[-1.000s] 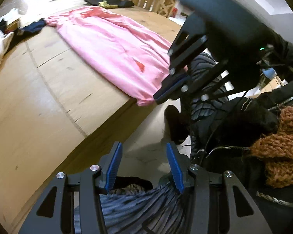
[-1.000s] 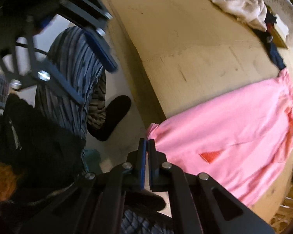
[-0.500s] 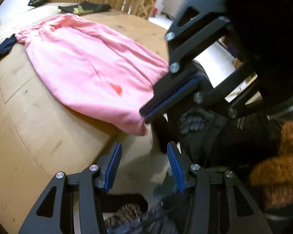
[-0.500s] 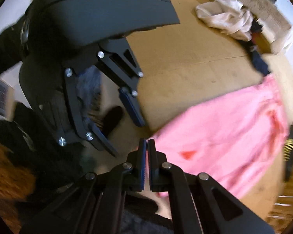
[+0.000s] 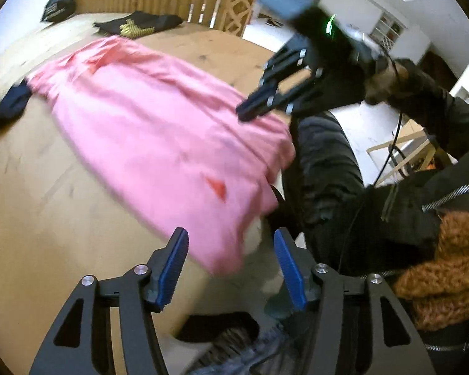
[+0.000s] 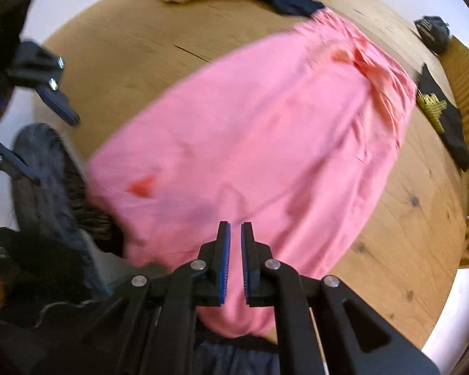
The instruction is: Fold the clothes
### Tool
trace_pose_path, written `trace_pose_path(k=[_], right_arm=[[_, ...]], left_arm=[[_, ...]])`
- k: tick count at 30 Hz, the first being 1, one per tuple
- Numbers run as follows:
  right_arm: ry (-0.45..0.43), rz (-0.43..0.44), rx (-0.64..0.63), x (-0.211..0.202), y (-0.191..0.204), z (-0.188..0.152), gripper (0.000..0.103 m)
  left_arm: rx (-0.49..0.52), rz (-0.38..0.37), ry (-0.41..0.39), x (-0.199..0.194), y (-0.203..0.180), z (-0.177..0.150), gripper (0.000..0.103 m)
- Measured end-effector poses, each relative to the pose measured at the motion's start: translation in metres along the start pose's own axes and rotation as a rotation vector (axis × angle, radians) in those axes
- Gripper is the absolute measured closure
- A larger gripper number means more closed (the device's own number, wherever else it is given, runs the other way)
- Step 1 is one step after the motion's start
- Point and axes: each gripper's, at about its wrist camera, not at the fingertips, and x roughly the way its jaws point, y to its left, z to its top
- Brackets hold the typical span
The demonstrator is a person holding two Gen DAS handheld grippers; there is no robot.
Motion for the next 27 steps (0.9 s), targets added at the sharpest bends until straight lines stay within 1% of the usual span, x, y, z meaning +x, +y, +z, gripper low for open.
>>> trace_pose_path(k=[3,5,6,7,9,10,11,13,14,15,16,18,20,21,23,25,26,27], right_arm=[[0.001,-0.026,0.015,0.018,-0.014,0.001,0.096],[-0.01,0.001,0.027,0.021,-0.022,0.004,0.094],[-0.01,0.013,0.03,0.02,-0.027,0.005,0.093],[-0.004,0.024,0.024,0.019,-0.029,0.004,0.093],[0.01,0.05,-0.004,0.018,-0.027,0.0,0.087],[0.017,0.071,-0.022,0.017,-0.025,-0.003,0.087],[0.024,0.091,-0.039,0.016,-0.023,-0.005,0.087],[0.05,0.176,-0.06,0.013,-0.023,-0.008,0.085],[0.049,0.227,-0.055,0.009,-0.029,-0.006,0.085],[0.029,0.278,-0.037,0.002,-0.039,-0.002,0.085],[0.0,0.301,-0.017,-0.005,-0.052,0.003,0.085],[-0.085,0.271,0.033,-0.018,-0.087,0.018,0.085],[-0.17,0.184,0.133,-0.02,-0.141,0.042,0.085],[-0.194,0.146,0.189,-0.014,-0.17,0.058,0.085],[-0.219,0.076,0.268,0.0,-0.217,0.089,0.085],[-0.216,0.001,0.309,0.019,-0.248,0.119,0.085],[-0.205,-0.014,0.339,0.035,-0.265,0.136,0.085],[-0.196,0.002,0.37,0.047,-0.276,0.145,0.085]], left_arm=[[0.007,0.03,0.016,0.02,0.022,0.034,0.048],[-0.002,0.028,0.049,0.039,0.04,0.051,0.048],[-0.007,0.017,0.077,0.05,0.049,0.057,0.048],[-0.011,0.005,0.103,0.062,0.053,0.059,0.048],[-0.003,-0.011,0.148,0.076,0.055,0.056,0.048],[0.011,-0.012,0.161,0.081,0.054,0.053,0.046],[0.02,-0.021,0.173,0.081,0.051,0.05,0.04],[0.034,-0.045,0.198,0.081,0.046,0.044,0.038],[0.044,-0.057,0.212,0.08,0.043,0.04,0.035],[0.061,-0.069,0.232,0.079,0.038,0.036,0.031],[0.073,-0.078,0.248,0.077,0.035,0.033,0.031],[0.066,-0.103,0.288,0.073,0.04,0.035,0.033],[0.044,-0.108,0.257,0.06,0.056,0.048,0.033],[0.035,-0.085,0.23,0.054,0.069,0.058,0.033],[0.02,-0.014,0.165,0.039,0.099,0.084,0.033],[0.004,0.069,0.096,0.03,0.136,0.111,0.031],[-0.005,0.114,0.069,0.027,0.157,0.125,0.031],[-0.015,0.158,0.041,0.025,0.179,0.14,0.031]])
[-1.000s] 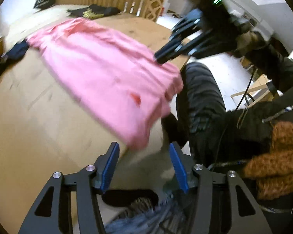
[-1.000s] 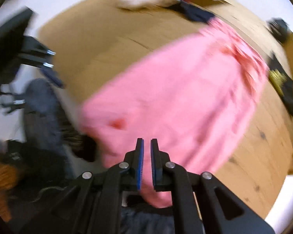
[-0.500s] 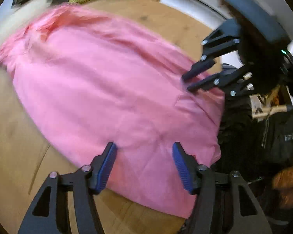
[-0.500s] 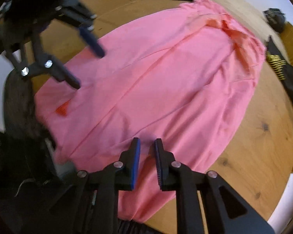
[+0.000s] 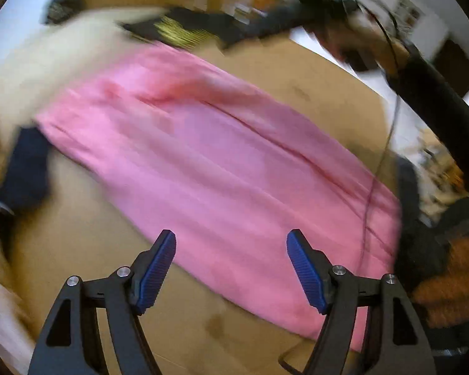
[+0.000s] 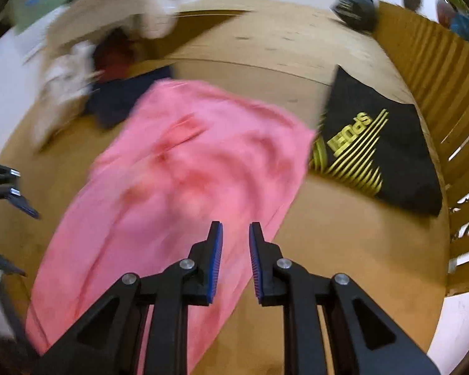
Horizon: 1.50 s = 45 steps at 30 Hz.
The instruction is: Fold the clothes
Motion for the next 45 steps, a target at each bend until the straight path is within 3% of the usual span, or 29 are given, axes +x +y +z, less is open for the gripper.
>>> trace_pose_path(k=[2,5,9,10,14,20,22,25,31,38,41,45], right_arm=[[0.025,0.02,0.048,0.028,-0.01,0.018,0.085],[0.044,-0.021,0.049,0.057,-0.016,0.034,0.085],[0.056,-0.008,0.026,0.073,-0.016,0.042,0.086],[0.051,-0.021,0.017,0.073,-0.016,0.044,0.086],[0.037,-0.127,0.017,0.077,-0.025,0.054,0.088],[-0.028,0.024,0.015,0.024,-0.009,0.016,0.088],[-0.01,0.13,0.042,0.012,-0.007,-0.008,0.088],[0.012,0.21,0.069,0.009,-0.01,-0.032,0.088],[0.026,0.217,0.059,0.013,-0.007,-0.042,0.085],[0.097,0.207,0.001,0.038,0.005,-0.035,0.085],[0.085,0.185,-0.045,0.034,0.012,-0.037,0.099],[0.03,0.161,-0.11,0.013,0.025,-0.034,0.099]], left_arm=[[-0.036,0.07,-0.036,0.008,0.043,0.027,0.031],[-0.088,0.11,-0.059,0.024,0.093,0.057,0.032],[-0.151,0.0,-0.1,0.046,0.127,0.079,0.032],[-0.158,-0.015,-0.09,0.053,0.128,0.081,0.031],[-0.167,0.094,0.02,0.083,0.135,0.075,0.032],[-0.101,0.062,-0.057,0.062,0.103,0.072,0.031],[-0.063,0.014,-0.088,0.054,0.086,0.076,0.031],[-0.021,-0.019,-0.089,0.055,0.067,0.079,0.031],[0.008,-0.026,-0.016,0.063,0.054,0.078,0.031],[-0.026,0.013,0.083,0.067,0.063,0.048,0.031],[-0.021,0.023,0.095,0.069,0.063,0.042,0.031],[-0.016,0.028,0.101,0.069,0.061,0.036,0.029]])
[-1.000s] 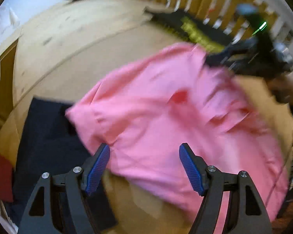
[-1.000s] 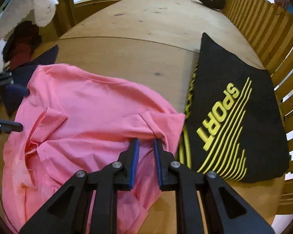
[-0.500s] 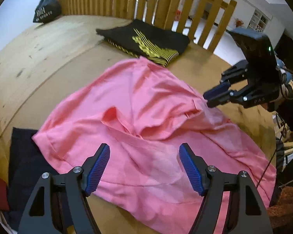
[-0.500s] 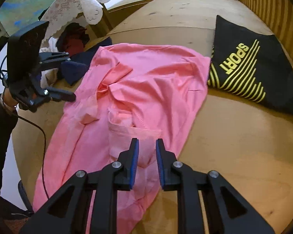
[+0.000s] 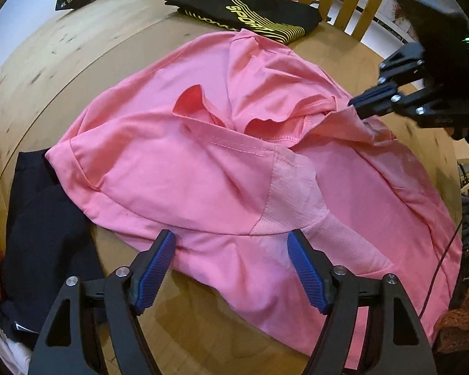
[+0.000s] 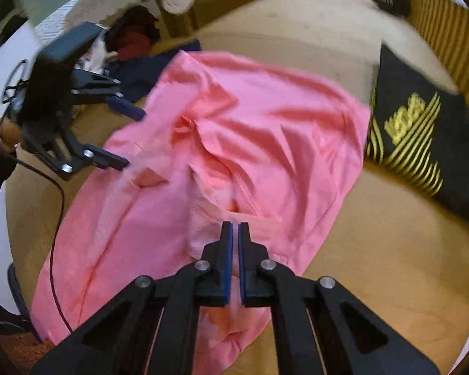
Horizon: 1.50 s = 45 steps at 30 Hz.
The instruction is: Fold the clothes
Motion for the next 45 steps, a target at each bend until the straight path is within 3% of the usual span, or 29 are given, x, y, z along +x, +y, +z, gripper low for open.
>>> trace_pose_path(k=[5,7,9,11,12,14,21,24,29,32,42,43,45], right_arm=[[-0.032,-0.013,-0.047,-0.02,0.018,0.009,0.099],[-0.013,-0.068,-0.048,-0.017,0.019,0.013,0.098],[0.012,-0.111,-0.006,-0.01,0.009,0.014,0.087],[0.022,-0.095,0.063,-0.006,-0.005,0.014,0.074],[0.021,-0.083,0.08,-0.005,-0.01,0.012,0.073],[0.017,-0.066,0.1,-0.002,-0.019,0.01,0.073],[-0.003,-0.092,-0.021,0.007,-0.005,0.002,0.073],[0.03,-0.111,-0.026,0.019,-0.003,0.001,0.072],[0.009,-0.084,-0.029,0.019,-0.005,-0.001,0.073],[-0.009,-0.081,-0.057,0.015,-0.001,-0.004,0.09],[-0.057,-0.107,-0.11,-0.001,0.018,0.001,0.095],[-0.046,-0.075,-0.115,-0.002,0.023,0.001,0.094],[0.03,0.075,-0.128,0.0,0.034,-0.002,0.085]], left_arm=[[0.009,0.004,0.003,-0.004,-0.002,-0.004,0.029],[0.009,0.002,0.004,-0.006,-0.003,-0.006,0.028],[0.011,0.0,0.006,-0.008,-0.003,-0.008,0.028],[0.015,-0.005,0.007,-0.01,-0.004,-0.01,0.028],[0.017,-0.008,0.008,-0.011,-0.004,-0.011,0.028],[0.015,-0.016,0.005,-0.013,-0.003,-0.014,0.028],[0.011,-0.029,-0.004,-0.02,-0.002,-0.021,0.027],[0.013,-0.031,-0.004,-0.023,-0.003,-0.024,0.027],[0.014,-0.032,-0.005,-0.029,0.0,-0.03,0.026],[0.014,-0.033,-0.004,-0.03,0.001,-0.031,0.026],[0.012,-0.043,-0.005,-0.04,0.004,-0.04,0.026],[0.011,-0.045,-0.005,-0.041,0.004,-0.041,0.026],[0.008,-0.049,-0.005,-0.044,0.005,-0.044,0.026]])
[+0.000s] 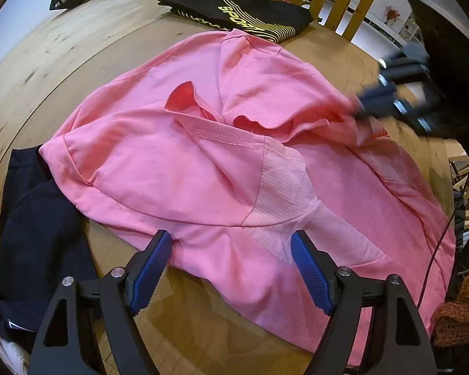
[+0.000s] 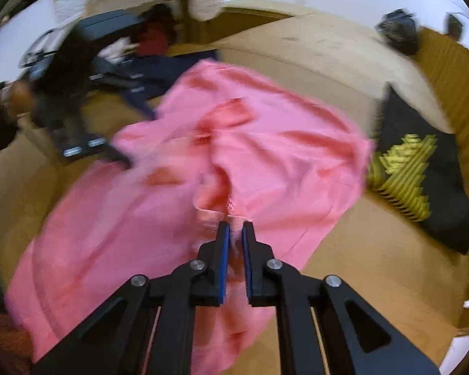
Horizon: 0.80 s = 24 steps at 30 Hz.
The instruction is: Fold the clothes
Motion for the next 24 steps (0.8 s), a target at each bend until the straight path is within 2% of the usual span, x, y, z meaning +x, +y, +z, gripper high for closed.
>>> trace_pose_path(k=[1,2,3,5,9,11,13,17,21,22,24], right_arm=[[0.06,0.112,0.004,0.005,0.004,-0.001,0.079],[0.096,0.167,0.014,0.008,0.007,-0.002,0.068],[0.099,0.136,0.016,0.008,0.007,-0.001,0.065],[0.07,0.027,0.008,0.004,0.003,0.001,0.065],[-0.076,-0.007,0.152,-0.011,-0.045,0.014,0.065],[-0.128,-0.043,0.23,-0.011,-0.073,0.025,0.065],[-0.117,-0.073,0.272,0.001,-0.095,0.038,0.065],[-0.088,-0.147,0.342,0.029,-0.135,0.064,0.065],[-0.069,-0.357,0.317,0.049,-0.151,0.082,0.067],[-0.074,-0.366,0.327,0.051,-0.157,0.085,0.067],[-0.096,-0.282,0.378,0.045,-0.166,0.085,0.067]], left_arm=[[-0.001,-0.001,0.002,-0.001,0.0,-0.001,0.026],[-0.002,0.0,0.005,-0.003,0.001,-0.003,0.026],[-0.003,0.001,0.008,-0.004,0.001,-0.004,0.026],[-0.009,0.003,0.014,-0.001,0.011,0.004,0.026],[0.001,0.009,0.018,-0.007,0.017,0.004,0.027],[-0.021,-0.002,-0.009,-0.016,0.025,0.005,0.027],[-0.053,-0.014,-0.054,-0.027,0.036,0.006,0.027],[-0.121,-0.004,-0.078,-0.028,0.078,0.021,0.027],[-0.148,0.031,-0.062,-0.01,0.066,0.015,0.027],[-0.156,0.039,-0.06,-0.008,0.068,0.013,0.027],[-0.171,0.034,-0.069,-0.011,0.072,0.007,0.027]])
